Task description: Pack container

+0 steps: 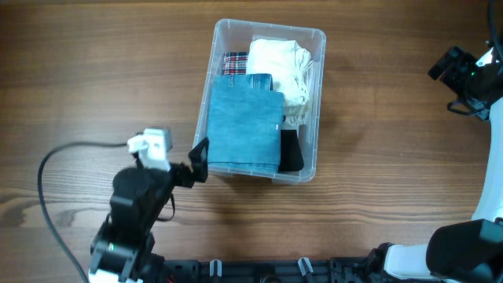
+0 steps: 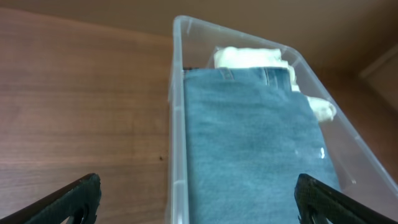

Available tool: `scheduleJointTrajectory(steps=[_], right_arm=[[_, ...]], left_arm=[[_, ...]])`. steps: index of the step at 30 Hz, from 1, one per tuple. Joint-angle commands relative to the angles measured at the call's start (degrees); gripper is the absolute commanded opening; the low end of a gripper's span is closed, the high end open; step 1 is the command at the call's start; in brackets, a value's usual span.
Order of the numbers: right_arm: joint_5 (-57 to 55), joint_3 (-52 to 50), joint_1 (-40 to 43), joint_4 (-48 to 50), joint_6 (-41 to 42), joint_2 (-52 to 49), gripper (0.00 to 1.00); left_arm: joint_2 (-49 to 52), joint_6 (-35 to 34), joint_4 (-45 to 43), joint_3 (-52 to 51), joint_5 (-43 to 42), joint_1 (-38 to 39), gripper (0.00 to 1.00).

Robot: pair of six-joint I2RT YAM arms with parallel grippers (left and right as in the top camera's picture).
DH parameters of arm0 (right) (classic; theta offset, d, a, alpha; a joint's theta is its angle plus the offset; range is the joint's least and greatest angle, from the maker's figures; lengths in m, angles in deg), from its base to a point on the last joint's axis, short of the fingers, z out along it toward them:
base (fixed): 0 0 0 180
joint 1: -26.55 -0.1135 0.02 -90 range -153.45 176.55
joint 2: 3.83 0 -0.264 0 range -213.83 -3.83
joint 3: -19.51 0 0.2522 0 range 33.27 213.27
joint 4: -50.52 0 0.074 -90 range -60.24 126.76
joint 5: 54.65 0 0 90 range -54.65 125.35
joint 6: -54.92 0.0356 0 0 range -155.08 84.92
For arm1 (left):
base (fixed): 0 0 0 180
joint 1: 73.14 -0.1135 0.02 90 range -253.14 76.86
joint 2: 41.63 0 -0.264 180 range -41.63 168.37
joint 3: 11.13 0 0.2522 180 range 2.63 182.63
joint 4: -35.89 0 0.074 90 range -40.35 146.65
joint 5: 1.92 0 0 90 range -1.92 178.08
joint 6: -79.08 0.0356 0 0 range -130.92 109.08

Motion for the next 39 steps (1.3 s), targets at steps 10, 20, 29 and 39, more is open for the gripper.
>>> scheduleJointTrajectory(steps=[10, 20, 29, 39], right_arm=[[-0.2, 0.7, 0.1, 0.2, 0.5, -0.3, 1.00], [-0.2, 0.7, 0.1, 0.2, 0.5, -0.3, 1.00], [-0.2, 0.7, 0.1, 0.2, 0.5, -0.3, 1.00], [-0.2, 0.7, 0.1, 0.2, 0.5, -0.3, 1.00]], left_arm=[[-20.3, -0.3, -2.2, -9.1, -4.5, -12.3, 1.00], [-29.2, 1.0, -9.7, -17.6, -4.7, -14.3, 1.00], [-30.8, 2.1, -13.5, -20.3, -4.6, -16.5, 1.00], [-30.8, 2.1, -4.7, -20.3, -4.4, -18.1, 1.00]])
